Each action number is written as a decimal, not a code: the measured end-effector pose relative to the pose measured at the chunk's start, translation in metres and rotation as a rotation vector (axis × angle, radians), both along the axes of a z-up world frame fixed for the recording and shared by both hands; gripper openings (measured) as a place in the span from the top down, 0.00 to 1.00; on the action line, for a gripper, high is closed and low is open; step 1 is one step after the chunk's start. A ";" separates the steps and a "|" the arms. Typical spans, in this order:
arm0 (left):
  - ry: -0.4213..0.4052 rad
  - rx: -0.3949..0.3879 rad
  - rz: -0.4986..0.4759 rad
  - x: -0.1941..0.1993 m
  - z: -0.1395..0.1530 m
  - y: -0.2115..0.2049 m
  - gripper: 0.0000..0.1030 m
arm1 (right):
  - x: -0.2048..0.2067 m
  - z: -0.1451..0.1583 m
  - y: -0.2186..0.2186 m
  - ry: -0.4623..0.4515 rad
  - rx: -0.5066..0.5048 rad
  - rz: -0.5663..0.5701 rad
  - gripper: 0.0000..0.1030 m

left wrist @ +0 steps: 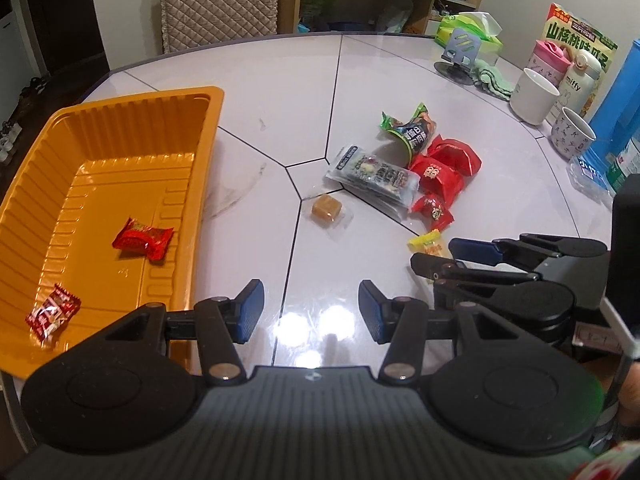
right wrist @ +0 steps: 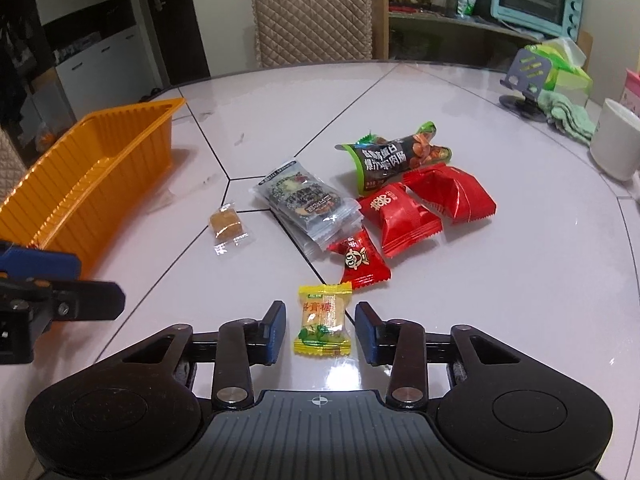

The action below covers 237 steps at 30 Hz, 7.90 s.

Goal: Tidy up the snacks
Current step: 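Grasp the yellow-green candy with the right tool while the left tool approaches the clear packet, then grasp the clear packet with the brown cube using the left tool, then carry the clear packet in the left tool while the right tool carries the yellow-green candy to the tray, then open both tools to release the snacks into the orange tray, then move both open tools away from the tray toward the remaining snacks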

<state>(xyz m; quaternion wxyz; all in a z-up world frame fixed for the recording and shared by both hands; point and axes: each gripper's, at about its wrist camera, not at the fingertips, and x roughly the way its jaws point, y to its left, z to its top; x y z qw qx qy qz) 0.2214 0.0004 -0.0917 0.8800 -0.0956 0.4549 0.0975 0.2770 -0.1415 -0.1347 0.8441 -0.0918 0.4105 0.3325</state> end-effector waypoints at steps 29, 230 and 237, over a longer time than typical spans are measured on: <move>0.032 0.038 -0.029 0.096 -0.030 0.002 0.54 | 0.032 0.039 -0.083 -0.007 0.122 -0.236 0.78; -0.075 -0.096 -0.091 -0.073 0.057 0.017 0.46 | -0.081 0.086 -0.053 0.055 0.213 -0.172 0.30; -0.067 -0.080 -0.087 -0.041 0.049 -0.007 0.45 | -0.051 0.078 -0.083 0.039 0.181 -0.201 0.30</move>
